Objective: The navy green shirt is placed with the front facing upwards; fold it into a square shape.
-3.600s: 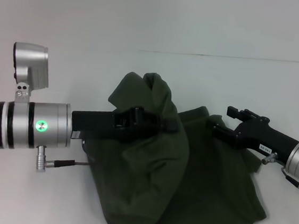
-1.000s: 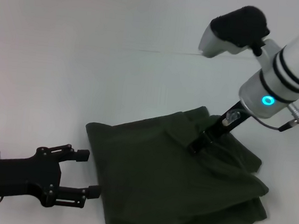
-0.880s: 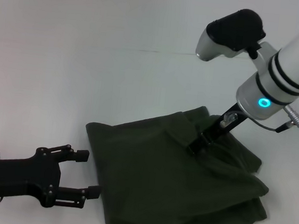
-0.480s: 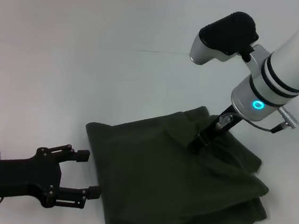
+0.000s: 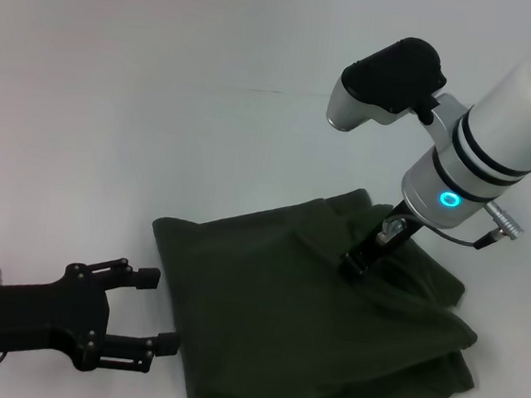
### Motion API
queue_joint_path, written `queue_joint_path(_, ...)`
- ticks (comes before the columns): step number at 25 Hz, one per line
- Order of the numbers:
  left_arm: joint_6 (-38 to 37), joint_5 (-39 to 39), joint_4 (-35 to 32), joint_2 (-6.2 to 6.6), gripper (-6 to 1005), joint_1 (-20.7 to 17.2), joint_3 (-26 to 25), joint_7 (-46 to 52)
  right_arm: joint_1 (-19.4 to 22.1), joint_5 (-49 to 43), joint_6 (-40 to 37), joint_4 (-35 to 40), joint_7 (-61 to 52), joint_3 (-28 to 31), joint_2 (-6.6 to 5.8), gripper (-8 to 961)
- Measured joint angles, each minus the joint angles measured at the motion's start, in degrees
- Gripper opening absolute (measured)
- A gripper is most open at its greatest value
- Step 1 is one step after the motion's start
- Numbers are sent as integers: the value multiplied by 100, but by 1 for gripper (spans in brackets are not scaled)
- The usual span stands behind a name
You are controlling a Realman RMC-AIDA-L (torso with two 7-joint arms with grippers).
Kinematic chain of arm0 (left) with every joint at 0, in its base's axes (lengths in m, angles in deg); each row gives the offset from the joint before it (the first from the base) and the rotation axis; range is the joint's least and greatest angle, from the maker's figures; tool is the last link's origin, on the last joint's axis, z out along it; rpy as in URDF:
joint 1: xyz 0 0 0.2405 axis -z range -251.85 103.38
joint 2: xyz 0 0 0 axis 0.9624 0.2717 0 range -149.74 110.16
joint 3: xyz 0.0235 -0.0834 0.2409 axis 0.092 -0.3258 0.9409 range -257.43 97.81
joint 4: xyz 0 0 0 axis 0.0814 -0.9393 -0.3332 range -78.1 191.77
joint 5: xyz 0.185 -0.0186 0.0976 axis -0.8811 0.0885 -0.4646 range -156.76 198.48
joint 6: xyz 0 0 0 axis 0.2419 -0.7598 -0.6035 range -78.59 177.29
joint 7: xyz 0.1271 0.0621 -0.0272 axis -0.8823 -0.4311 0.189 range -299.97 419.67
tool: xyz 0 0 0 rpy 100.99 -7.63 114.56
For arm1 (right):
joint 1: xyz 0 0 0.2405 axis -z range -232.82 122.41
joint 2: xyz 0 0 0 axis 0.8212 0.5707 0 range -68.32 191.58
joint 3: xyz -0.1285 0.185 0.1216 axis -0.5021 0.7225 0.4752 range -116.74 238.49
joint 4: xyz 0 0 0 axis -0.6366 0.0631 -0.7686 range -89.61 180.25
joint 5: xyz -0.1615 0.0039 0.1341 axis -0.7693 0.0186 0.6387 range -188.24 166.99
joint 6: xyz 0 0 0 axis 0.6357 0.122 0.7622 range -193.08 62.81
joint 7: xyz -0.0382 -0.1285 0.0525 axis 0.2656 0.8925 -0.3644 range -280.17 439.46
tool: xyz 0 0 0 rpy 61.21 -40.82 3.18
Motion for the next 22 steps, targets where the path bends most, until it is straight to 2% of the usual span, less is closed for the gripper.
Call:
queue_joint_path(9,-23,24,0,0,927,-25,0,-46,53,122,5,30,51,1,-12,153)
queue_joint_path(14,-43,36,0,0,927,-26,0,-48,127,249,-6,67,60,76,-40,50)
queue_joint_path(22,-48,46,5,0,926,-26,0,-49,451,218,-127,551,9,623,-67,19)
